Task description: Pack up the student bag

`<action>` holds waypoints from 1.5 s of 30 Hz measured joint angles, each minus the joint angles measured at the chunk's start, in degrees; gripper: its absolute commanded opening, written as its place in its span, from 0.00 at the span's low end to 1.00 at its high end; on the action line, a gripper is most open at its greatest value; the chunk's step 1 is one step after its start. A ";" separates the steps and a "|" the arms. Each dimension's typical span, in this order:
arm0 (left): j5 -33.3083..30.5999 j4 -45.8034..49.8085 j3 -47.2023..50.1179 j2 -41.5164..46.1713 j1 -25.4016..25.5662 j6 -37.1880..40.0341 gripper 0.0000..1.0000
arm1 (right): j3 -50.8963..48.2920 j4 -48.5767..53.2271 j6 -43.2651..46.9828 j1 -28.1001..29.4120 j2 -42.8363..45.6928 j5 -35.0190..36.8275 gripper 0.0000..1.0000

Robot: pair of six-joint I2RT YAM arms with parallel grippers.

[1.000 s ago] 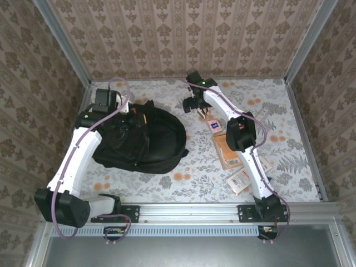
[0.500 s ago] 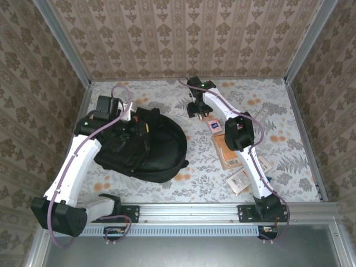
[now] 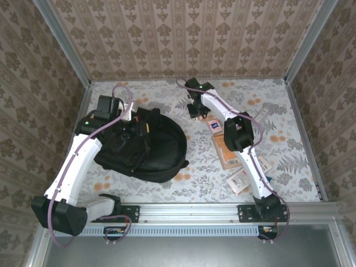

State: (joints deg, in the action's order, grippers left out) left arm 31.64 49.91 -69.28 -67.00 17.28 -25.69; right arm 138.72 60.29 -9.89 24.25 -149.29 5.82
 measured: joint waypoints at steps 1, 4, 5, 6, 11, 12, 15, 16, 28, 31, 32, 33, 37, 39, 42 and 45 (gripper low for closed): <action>-0.17 0.00 -0.09 -0.15 0.00 0.07 0.00 | -0.09 -0.02 -0.24 0.00 0.09 0.07 0.28; -0.72 0.37 -1.03 -0.96 0.00 0.50 0.00 | -1.40 -0.22 -0.81 -0.13 0.92 0.22 0.22; -0.90 0.66 -1.70 -1.46 0.00 0.68 0.00 | -2.21 -0.22 -1.01 -0.22 1.51 0.22 0.21; -1.11 0.90 -2.38 -1.95 0.00 0.87 0.00 | -3.17 -0.31 -1.29 -0.26 2.21 0.20 0.20; -2.58 2.49 -7.34 -5.18 0.55 1.99 0.00 | -11.45 -2.21 -3.63 -0.37 10.49 -0.44 0.21; -2.89 2.84 -8.31 -5.81 0.81 2.32 0.00 | -13.03 -2.84 -4.02 -0.42 12.50 -0.72 0.21; -3.78 4.04 -11.21 -7.80 1.66 3.04 0.00 | -19.21 -5.62 -5.62 -0.48 20.72 -2.27 0.22; -4.07 4.37 -12.22 -8.52 2.05 3.26 0.00 | -21.68 -6.95 -6.32 -0.48 23.76 -3.02 0.23; -6.43 7.50 -24.94 -19.45 7.43 4.57 0.00 | -49.92 -20.92 -15.30 1.40 52.46 -18.64 0.24; -6.95 8.07 -28.74 -22.77 9.70 4.79 0.00 | -51.69 -22.18 -16.33 4.46 52.43 -21.33 0.25; -7.08 8.11 -29.90 -23.78 10.56 4.85 0.00 | -52.06 -22.47 -16.90 5.70 52.24 -22.08 0.26; -7.19 8.33 -31.28 -24.81 11.39 4.92 0.00 | -52.09 -22.69 -17.42 6.67 51.87 -22.69 0.26; -7.26 8.50 -36.06 -27.93 13.86 4.96 0.00 | -52.00 -24.33 -21.05 9.66 48.59 -23.39 0.29; -7.06 8.50 -37.40 -28.41 14.40 4.94 0.00 | -51.93 -24.81 -23.98 9.88 46.34 -23.08 0.29; -6.56 8.46 -38.34 -28.35 14.58 4.92 0.00 | -52.00 -27.02 -29.97 9.38 43.36 -22.80 0.31; -5.99 8.41 -38.38 -28.15 14.51 4.92 0.00 | -51.98 -30.86 -36.54 8.57 41.92 -22.91 0.32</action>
State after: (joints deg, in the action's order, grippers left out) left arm 25.65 58.33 -107.66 -95.15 31.79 -20.78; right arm 86.74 29.43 -46.44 32.82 -107.37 -17.08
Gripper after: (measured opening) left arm 0.049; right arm 0.322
